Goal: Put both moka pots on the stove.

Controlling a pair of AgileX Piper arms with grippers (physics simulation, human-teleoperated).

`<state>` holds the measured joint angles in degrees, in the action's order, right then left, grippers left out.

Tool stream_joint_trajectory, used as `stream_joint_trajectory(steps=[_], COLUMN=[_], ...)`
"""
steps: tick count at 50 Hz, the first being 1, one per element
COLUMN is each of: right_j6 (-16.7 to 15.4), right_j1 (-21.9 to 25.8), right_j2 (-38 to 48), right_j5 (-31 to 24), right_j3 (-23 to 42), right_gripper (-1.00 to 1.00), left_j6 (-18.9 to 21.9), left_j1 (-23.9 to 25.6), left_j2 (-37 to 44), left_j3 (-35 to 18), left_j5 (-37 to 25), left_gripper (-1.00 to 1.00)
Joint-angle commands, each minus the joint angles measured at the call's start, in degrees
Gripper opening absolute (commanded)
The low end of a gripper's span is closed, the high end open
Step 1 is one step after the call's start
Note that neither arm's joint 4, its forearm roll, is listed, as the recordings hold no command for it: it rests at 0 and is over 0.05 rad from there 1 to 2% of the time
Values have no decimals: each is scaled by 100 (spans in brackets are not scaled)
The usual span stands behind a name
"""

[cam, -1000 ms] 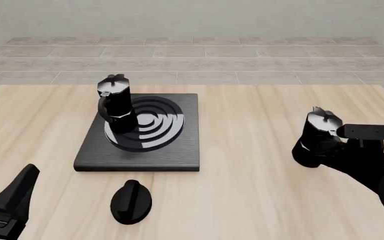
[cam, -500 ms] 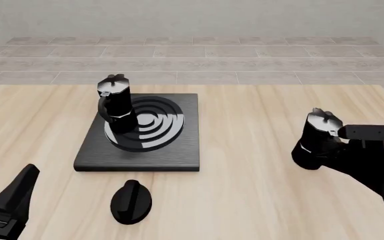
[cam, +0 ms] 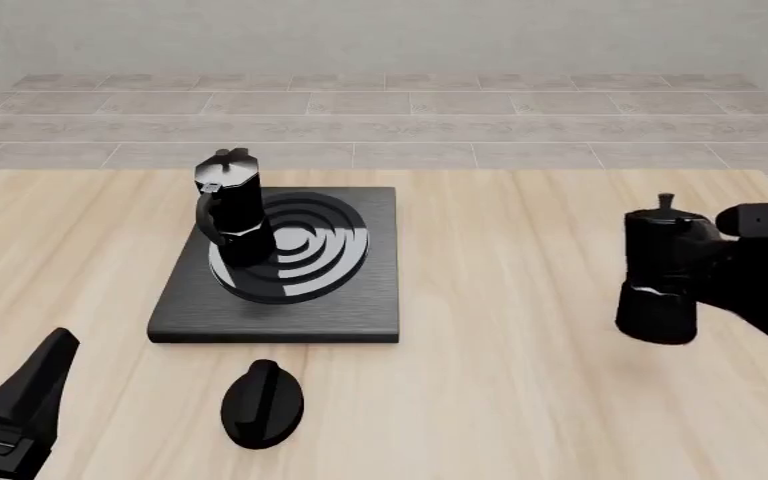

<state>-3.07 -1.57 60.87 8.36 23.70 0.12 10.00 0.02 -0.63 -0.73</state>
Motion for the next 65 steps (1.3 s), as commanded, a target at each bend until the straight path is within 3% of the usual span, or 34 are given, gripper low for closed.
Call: stream_joint_trajectory(steps=[1,15,27,65], right_j6=[-64,-77,-62,-14], right_j1=[47,235,526,1726], right_j2=[-728,-1172,-1206,-290], right_j5=[-544,-1008,-1079,-460], right_j3=[362,478,625,1511], right_gripper=[-100,-100,-100,-100], left_j6=[0,1,1,0], left_j1=[-1,0,-1,0], left_j2=[0,0,0,0], left_j3=[0,0,0,0], left_j5=[-1,-1,0,-2], left_gripper=[100,100,100,100])
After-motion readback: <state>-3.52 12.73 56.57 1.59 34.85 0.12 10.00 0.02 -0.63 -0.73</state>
